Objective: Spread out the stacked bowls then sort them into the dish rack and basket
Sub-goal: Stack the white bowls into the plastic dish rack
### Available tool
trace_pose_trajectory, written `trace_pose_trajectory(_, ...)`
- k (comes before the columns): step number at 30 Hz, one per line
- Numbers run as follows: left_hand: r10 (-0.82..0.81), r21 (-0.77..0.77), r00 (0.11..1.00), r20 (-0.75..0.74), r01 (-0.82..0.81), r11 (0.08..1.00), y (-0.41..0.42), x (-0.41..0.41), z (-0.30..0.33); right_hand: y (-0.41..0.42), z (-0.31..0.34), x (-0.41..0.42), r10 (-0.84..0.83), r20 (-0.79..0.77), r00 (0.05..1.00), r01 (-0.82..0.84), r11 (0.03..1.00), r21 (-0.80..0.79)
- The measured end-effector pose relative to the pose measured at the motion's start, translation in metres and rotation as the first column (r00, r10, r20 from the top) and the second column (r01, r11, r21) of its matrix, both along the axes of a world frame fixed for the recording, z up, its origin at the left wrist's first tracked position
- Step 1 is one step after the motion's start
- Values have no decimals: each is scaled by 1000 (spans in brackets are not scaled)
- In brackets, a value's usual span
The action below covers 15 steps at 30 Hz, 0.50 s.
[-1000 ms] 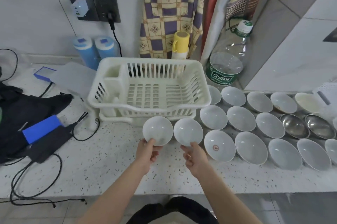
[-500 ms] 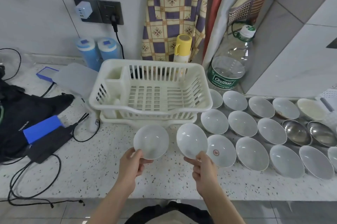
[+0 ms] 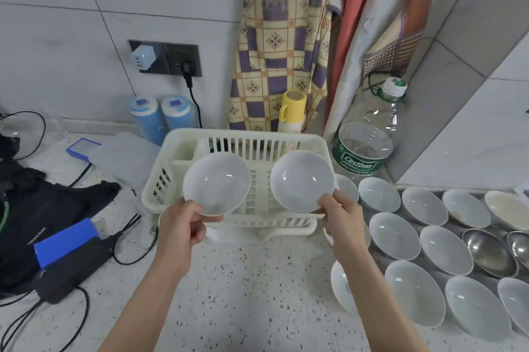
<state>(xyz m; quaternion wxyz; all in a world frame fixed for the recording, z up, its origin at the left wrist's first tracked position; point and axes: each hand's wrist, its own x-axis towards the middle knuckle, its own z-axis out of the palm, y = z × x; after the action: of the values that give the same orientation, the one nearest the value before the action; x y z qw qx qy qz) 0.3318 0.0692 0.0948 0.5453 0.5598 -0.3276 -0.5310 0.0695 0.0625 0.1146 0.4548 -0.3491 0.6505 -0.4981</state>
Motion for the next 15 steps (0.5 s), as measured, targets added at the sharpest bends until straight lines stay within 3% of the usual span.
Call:
trace_pose_trajectory(8,146,10,986,83,-147,989,-77,22,9,-111,-17,36,239,-111,965,-215,958,191)
trace_pose_trajectory(15,211,68,977,4,-211,975,-116,31,-6,-153,-59,79,377,-80,923,-318,862,395)
